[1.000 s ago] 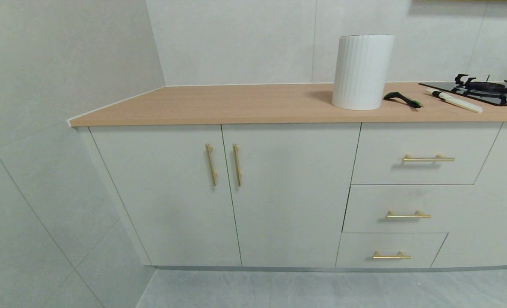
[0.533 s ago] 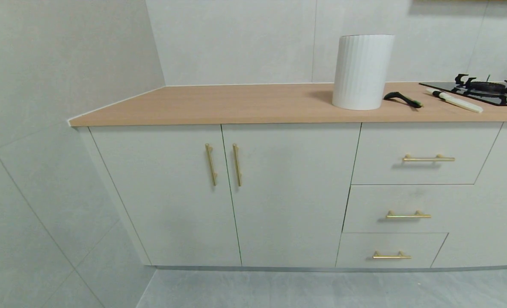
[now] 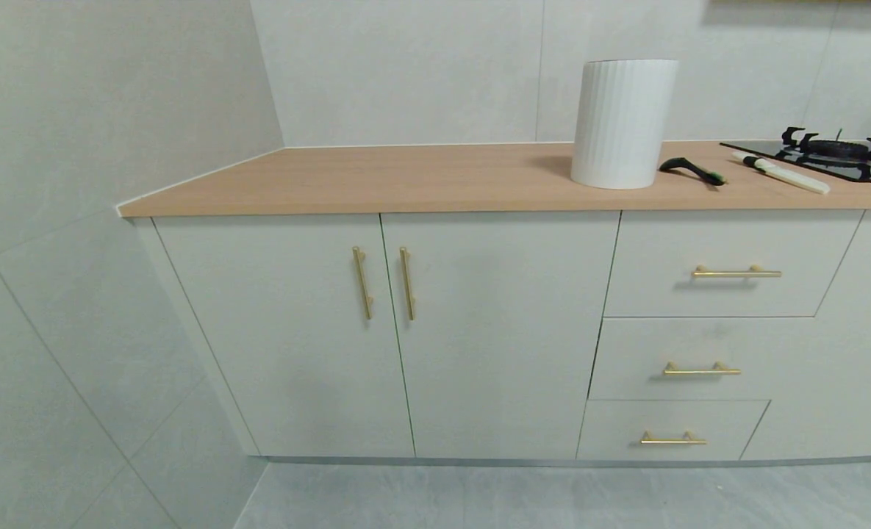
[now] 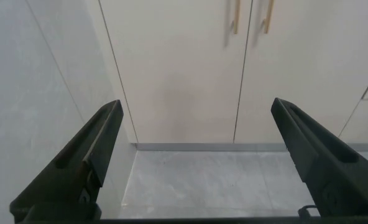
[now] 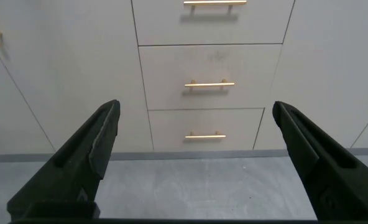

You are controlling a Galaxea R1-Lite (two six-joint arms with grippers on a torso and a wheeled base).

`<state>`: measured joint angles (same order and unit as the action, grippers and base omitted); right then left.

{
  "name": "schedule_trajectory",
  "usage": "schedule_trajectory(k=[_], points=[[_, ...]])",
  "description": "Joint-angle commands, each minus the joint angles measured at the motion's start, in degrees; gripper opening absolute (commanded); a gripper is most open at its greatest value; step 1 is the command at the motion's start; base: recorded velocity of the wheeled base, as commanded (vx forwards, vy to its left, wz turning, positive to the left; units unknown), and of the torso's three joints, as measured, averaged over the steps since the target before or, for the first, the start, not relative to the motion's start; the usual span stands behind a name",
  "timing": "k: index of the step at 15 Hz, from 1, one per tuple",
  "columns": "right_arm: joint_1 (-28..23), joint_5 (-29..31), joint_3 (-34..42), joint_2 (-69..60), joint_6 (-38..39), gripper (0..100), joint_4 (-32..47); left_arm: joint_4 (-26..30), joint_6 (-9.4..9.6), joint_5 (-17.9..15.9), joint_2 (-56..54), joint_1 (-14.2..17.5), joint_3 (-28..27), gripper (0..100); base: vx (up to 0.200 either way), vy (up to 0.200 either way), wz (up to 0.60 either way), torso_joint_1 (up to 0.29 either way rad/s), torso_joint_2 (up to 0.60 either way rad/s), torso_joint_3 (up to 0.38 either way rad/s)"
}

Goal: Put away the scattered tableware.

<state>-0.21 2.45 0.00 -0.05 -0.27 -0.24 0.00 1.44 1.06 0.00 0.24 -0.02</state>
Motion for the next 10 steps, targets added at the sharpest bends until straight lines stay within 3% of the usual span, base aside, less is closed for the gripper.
schedule_trajectory(k=[1,2,3,10], points=[[-0.1,0.0,0.0,0.1,0.2,100,0.2,0.0,0.14,-0.4,0.0,0.0,0.0,100,0.0,0.0,0.0,0.0,0.0,0.0],[0.0,0.0,0.0,0.1,0.2,100,0.2,0.0,-0.21,-0.5,0.0,0.0,0.0,100,0.0,0.0,0.0,0.0,0.0,0.0],[0.0,-0.1,0.0,0.1,0.1,100,0.2,0.0,-1.79,-0.4,0.0,0.0,0.0,100,0.0,0.0,0.0,0.0,0.0,0.0],[-0.1,-0.1,0.0,0.1,0.2,100,0.2,0.0,-1.53,-0.4,0.0,0.0,0.0,100,0.0,0.0,0.0,0.0,0.0,0.0]])
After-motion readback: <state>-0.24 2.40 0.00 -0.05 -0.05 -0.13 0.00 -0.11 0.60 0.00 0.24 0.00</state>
